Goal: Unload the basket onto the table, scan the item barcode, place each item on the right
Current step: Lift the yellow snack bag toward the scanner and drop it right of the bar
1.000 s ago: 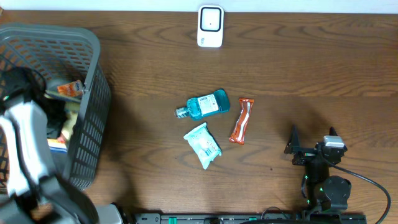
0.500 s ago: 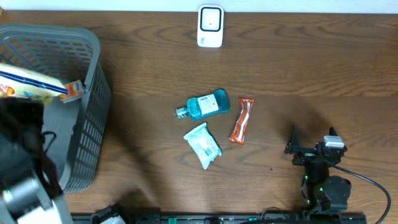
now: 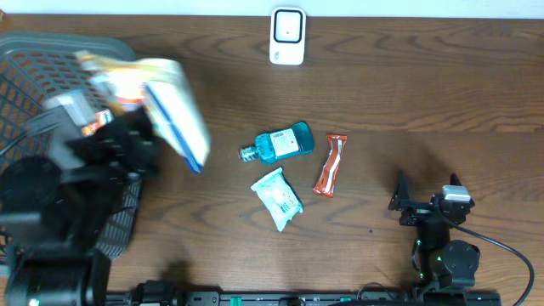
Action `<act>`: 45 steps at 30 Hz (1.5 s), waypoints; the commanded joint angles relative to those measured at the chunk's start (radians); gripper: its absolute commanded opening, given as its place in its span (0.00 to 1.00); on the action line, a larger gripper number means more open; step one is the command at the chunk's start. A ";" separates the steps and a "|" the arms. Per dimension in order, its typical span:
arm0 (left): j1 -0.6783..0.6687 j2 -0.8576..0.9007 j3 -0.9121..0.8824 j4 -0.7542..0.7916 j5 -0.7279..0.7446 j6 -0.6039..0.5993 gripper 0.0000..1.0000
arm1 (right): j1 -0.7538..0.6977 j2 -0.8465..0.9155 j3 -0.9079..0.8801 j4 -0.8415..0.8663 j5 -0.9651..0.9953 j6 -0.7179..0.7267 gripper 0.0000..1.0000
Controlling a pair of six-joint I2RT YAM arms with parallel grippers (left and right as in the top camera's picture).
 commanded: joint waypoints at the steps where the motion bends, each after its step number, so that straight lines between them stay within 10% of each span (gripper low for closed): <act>1: -0.160 0.077 0.014 0.040 0.028 0.153 0.07 | 0.009 -0.005 -0.002 -0.002 0.001 -0.005 0.99; 22: -0.669 1.018 0.014 0.857 -0.070 0.190 0.07 | 0.009 -0.005 -0.002 -0.002 0.001 -0.005 0.99; 34: -0.735 1.246 0.014 0.948 -0.077 0.191 0.07 | 0.009 -0.005 -0.002 -0.002 0.001 -0.005 0.99; 45: -0.725 1.180 0.015 0.946 -0.121 0.235 0.45 | 0.009 -0.005 -0.002 -0.002 0.001 -0.005 0.99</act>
